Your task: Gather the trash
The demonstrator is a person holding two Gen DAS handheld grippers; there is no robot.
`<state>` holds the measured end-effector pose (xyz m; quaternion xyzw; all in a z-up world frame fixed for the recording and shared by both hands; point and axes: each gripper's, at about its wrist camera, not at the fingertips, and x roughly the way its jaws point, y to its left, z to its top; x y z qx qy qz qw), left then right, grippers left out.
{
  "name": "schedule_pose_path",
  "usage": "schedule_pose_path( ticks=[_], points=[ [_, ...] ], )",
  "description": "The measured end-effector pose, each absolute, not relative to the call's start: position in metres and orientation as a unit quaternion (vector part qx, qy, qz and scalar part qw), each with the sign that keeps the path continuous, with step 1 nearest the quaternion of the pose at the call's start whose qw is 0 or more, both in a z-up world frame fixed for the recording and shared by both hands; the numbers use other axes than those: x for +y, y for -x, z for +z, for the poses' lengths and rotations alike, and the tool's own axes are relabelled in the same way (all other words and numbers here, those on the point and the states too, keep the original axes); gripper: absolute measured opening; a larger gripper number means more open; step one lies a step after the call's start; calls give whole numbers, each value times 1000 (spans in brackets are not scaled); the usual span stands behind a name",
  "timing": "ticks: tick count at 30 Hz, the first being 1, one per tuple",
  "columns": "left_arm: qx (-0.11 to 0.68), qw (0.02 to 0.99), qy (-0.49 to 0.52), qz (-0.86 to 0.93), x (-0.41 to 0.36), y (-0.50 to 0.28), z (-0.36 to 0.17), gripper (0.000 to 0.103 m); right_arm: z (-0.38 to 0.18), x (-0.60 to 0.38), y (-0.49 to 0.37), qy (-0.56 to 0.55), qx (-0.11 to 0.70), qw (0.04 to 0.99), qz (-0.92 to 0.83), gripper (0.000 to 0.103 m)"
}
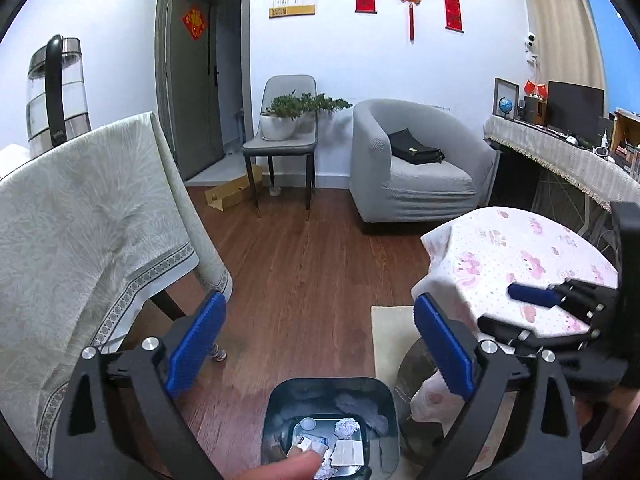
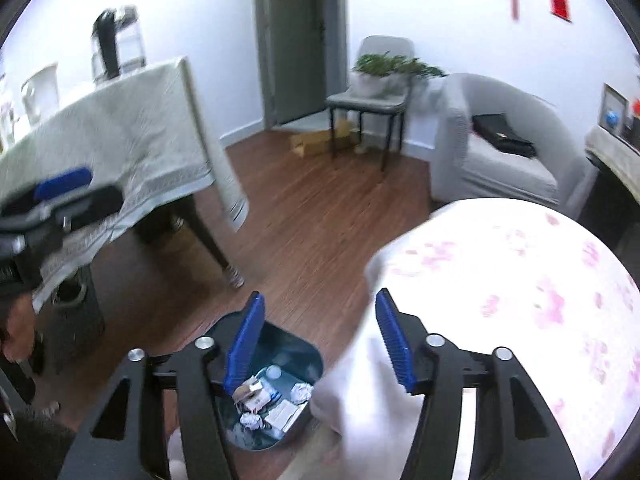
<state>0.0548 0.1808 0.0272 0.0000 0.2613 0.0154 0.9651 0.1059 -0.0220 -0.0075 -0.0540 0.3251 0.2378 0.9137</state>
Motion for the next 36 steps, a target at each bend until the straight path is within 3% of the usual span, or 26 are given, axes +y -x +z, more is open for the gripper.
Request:
schedule_pose_path(
  ticks=[5,7,16,36],
  points=[
    [238,971,-7,25,167,-41,28,100,-1,-58,-95,54,294,935,192,71],
    [243,970,-3,26,164,-40,24,100,2,-70,-90,51,288,939,181,81],
    [240,970,-8,33,146,-31,6,100,7,-118,-73,58,257,955,137,99],
    [255,966,-25,29,123,-25,-11,100,11,-132,-58,52,234,948,209,99]
  ],
)
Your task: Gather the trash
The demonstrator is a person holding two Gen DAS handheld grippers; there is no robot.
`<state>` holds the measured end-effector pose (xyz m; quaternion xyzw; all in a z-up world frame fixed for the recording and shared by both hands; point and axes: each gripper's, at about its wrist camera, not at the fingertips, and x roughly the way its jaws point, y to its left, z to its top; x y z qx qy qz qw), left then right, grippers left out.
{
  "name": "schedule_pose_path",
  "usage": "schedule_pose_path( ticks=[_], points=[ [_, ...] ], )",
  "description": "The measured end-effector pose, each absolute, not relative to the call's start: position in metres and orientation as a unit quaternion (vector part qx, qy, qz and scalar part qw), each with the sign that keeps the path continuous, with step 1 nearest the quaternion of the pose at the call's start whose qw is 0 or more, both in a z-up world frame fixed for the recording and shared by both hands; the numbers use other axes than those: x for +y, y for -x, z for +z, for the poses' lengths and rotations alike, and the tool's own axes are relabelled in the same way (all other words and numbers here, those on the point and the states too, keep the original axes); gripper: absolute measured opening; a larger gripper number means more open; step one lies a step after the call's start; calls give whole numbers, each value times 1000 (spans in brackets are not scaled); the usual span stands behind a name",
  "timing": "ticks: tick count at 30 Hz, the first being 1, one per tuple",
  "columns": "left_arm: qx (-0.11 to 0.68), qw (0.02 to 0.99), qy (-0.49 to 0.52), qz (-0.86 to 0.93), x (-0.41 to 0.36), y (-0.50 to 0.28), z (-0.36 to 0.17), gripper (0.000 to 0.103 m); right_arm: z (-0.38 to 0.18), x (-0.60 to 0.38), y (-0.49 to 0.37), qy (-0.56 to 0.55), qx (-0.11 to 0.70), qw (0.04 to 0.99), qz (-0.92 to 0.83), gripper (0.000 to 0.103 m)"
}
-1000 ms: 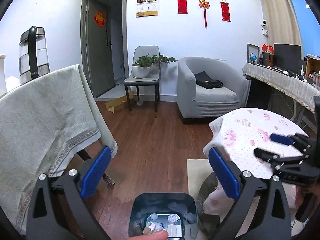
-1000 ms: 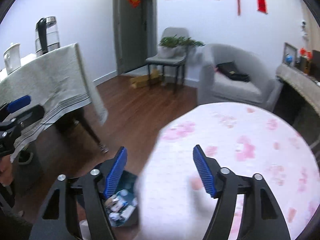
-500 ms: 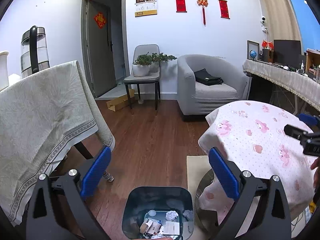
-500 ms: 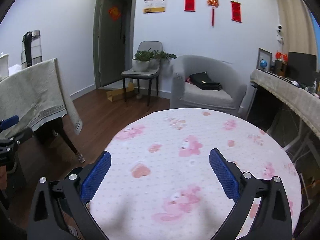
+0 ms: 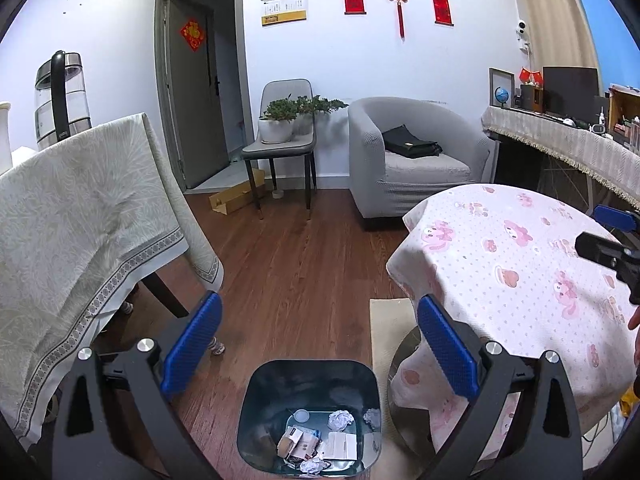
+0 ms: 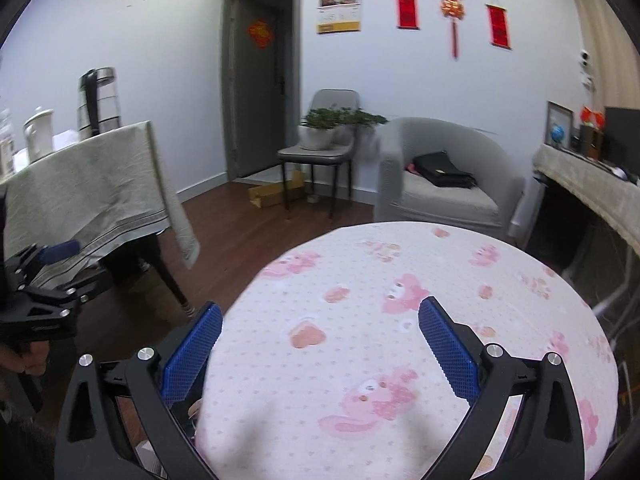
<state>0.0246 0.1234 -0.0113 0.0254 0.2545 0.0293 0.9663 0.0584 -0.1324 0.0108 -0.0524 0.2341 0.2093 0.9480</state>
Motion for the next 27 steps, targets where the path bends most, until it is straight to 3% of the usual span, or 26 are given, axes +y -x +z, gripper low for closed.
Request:
schedule_pose_path(
  ticks=[27],
  points=[
    [248,968,-26,29,117,-20,-10,100,12,-121,-51,63,230,945,222,99]
  ],
)
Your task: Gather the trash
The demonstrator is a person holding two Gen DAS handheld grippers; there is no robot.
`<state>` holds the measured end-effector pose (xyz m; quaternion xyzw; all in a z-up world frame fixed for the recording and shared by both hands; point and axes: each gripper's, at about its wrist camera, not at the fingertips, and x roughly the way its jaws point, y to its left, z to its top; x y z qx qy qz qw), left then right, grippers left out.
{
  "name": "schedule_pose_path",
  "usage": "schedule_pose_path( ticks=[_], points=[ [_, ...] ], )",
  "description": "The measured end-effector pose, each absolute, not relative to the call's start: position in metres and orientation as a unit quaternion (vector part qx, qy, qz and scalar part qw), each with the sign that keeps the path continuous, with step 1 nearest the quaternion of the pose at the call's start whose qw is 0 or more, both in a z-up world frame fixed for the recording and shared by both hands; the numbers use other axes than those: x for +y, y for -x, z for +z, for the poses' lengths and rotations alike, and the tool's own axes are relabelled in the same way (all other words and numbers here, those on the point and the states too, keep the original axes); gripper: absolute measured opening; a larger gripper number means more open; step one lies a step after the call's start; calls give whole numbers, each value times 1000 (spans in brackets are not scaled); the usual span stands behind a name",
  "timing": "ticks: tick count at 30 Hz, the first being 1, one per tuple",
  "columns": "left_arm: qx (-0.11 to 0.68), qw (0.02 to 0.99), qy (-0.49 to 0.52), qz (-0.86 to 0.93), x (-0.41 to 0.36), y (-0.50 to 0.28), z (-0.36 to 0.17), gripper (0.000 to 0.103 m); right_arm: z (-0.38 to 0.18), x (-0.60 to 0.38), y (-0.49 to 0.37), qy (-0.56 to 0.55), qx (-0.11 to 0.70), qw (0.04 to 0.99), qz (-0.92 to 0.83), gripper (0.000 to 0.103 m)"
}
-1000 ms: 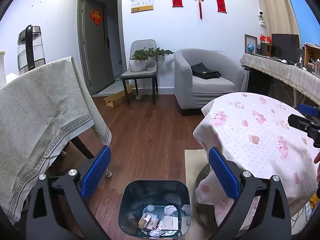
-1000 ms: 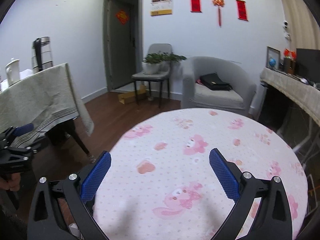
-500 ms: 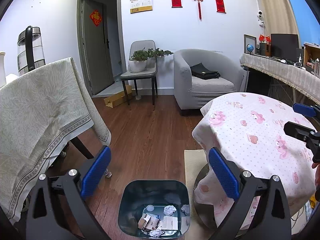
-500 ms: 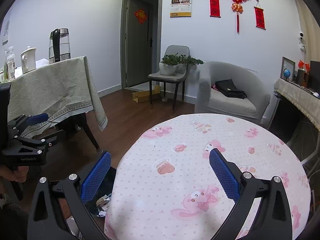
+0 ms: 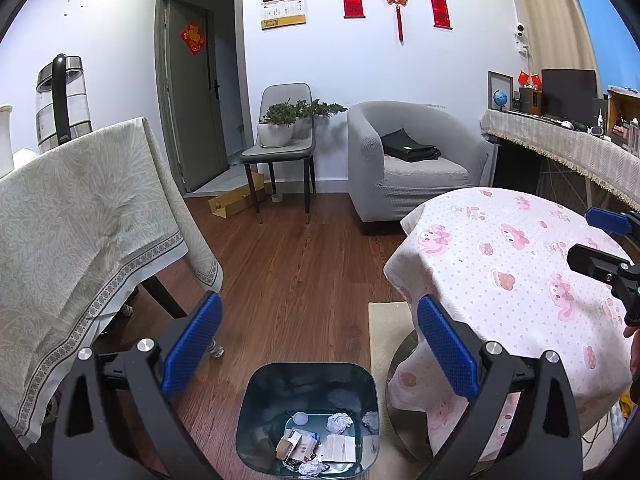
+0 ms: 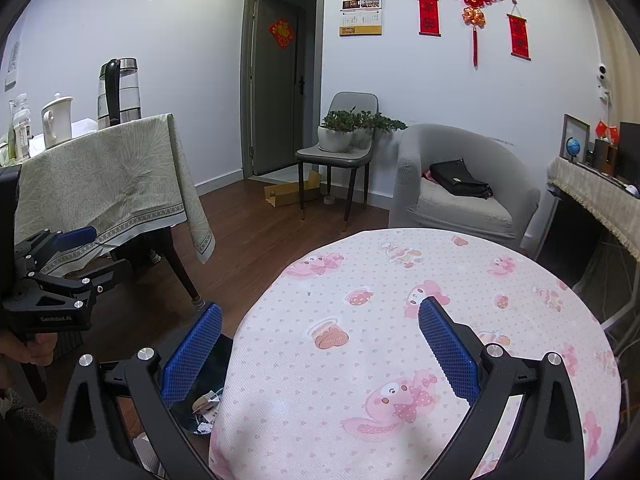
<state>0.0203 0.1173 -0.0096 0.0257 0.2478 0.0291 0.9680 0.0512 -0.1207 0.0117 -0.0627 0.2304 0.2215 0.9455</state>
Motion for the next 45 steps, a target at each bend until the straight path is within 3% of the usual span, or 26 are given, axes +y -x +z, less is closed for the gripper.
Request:
schedule_pose_path(
  ticks=[45],
  points=[
    [255,966,-27,27,117,-23,-12,100,15,-120,-51,61,228,946,222,99]
  ],
)
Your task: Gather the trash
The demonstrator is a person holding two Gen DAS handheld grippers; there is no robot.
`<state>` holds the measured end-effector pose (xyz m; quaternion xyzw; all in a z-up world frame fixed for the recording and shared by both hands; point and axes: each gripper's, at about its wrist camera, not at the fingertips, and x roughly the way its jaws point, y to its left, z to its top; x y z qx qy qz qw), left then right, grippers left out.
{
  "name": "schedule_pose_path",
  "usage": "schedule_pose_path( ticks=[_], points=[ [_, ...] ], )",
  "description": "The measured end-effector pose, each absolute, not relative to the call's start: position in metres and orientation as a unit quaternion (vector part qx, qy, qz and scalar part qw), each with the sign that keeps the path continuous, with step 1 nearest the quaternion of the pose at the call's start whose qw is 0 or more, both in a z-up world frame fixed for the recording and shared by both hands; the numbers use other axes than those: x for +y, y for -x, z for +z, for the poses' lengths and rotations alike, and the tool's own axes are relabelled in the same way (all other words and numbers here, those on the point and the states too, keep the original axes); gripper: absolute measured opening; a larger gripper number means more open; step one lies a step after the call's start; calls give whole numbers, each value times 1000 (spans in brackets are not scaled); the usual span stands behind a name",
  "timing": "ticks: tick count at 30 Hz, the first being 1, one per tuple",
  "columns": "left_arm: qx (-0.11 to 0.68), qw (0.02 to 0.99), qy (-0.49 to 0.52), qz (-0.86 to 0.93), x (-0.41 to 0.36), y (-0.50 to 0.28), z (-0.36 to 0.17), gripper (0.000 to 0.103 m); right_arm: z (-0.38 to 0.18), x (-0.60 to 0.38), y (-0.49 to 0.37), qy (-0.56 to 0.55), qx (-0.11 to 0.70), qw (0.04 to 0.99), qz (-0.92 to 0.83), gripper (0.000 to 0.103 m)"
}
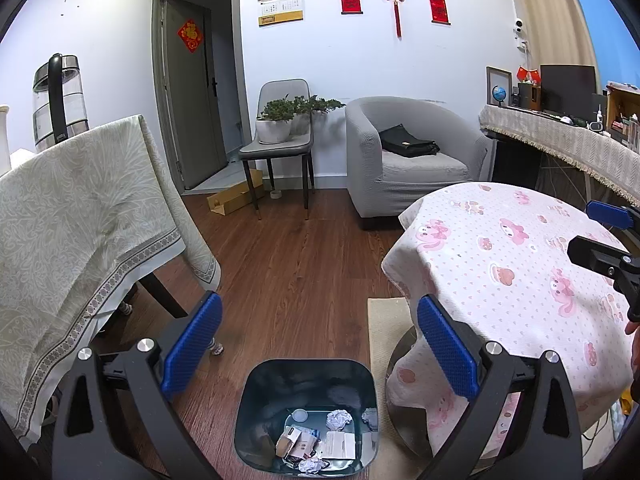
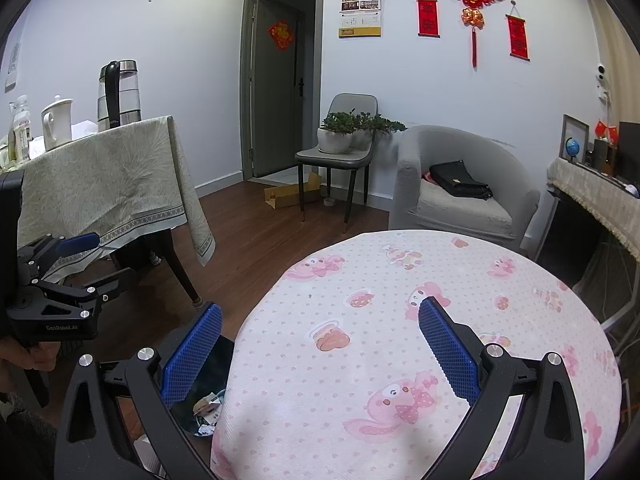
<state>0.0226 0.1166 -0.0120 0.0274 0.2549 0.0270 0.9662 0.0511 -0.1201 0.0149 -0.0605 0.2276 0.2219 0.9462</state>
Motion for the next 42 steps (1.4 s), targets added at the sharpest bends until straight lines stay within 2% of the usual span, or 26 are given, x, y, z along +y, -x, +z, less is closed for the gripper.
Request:
schedule_pose_path(
  ticks=[42],
  points=[
    [259,965,-25,31,113,-23,-13,100,14,-120,-50,61,227,946,222,99]
  ],
)
